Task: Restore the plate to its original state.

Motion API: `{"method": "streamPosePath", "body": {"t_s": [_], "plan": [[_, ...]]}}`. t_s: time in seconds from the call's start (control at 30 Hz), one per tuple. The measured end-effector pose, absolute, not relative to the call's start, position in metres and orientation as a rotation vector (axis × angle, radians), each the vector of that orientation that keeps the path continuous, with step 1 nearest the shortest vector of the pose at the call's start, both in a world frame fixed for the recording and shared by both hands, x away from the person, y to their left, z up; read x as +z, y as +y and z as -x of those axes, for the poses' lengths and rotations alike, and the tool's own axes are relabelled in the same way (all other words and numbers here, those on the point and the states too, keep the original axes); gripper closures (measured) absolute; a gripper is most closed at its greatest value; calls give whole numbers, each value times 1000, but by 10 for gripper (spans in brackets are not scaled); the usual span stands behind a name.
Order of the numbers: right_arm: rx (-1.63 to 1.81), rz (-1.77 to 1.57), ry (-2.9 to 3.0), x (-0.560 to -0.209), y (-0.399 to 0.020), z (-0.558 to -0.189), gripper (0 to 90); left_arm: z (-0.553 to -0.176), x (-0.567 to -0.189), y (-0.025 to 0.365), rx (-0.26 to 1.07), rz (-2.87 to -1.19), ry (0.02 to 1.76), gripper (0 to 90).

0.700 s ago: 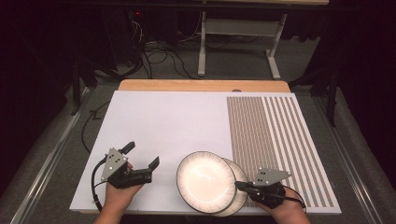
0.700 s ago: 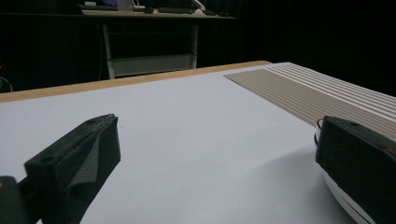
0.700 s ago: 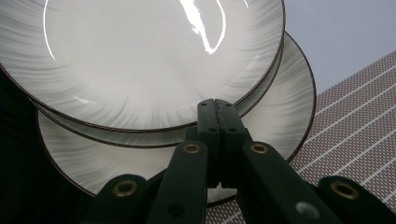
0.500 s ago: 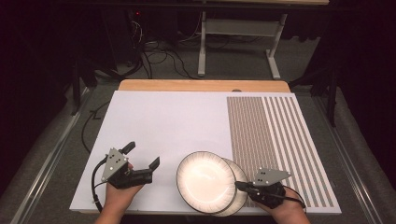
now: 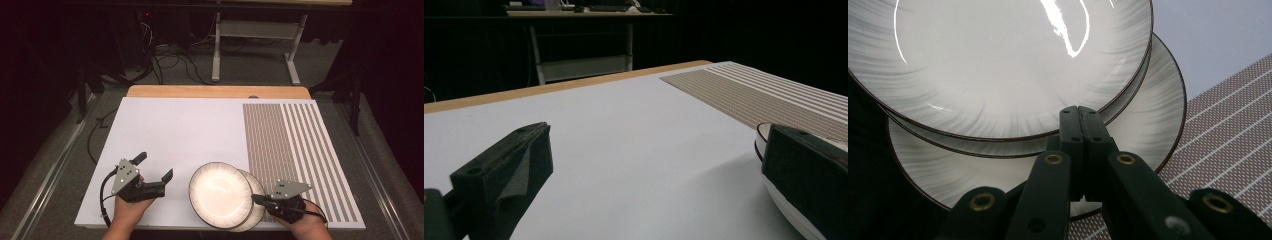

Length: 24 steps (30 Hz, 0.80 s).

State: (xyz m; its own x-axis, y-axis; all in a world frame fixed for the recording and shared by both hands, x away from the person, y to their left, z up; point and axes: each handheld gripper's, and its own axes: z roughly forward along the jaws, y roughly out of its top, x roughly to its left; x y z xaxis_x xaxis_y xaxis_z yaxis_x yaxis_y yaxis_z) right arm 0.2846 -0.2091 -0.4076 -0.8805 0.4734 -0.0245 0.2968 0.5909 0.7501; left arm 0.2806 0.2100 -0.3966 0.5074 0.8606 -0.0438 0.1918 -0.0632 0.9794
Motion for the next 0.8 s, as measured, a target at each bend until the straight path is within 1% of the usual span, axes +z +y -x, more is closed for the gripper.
{"method": "streamPosePath", "body": {"t_s": [0.8], "plan": [[1158,-634,2598,-407,-209,-284,900,-280,-396,211,711,-1558,934,5]]}}
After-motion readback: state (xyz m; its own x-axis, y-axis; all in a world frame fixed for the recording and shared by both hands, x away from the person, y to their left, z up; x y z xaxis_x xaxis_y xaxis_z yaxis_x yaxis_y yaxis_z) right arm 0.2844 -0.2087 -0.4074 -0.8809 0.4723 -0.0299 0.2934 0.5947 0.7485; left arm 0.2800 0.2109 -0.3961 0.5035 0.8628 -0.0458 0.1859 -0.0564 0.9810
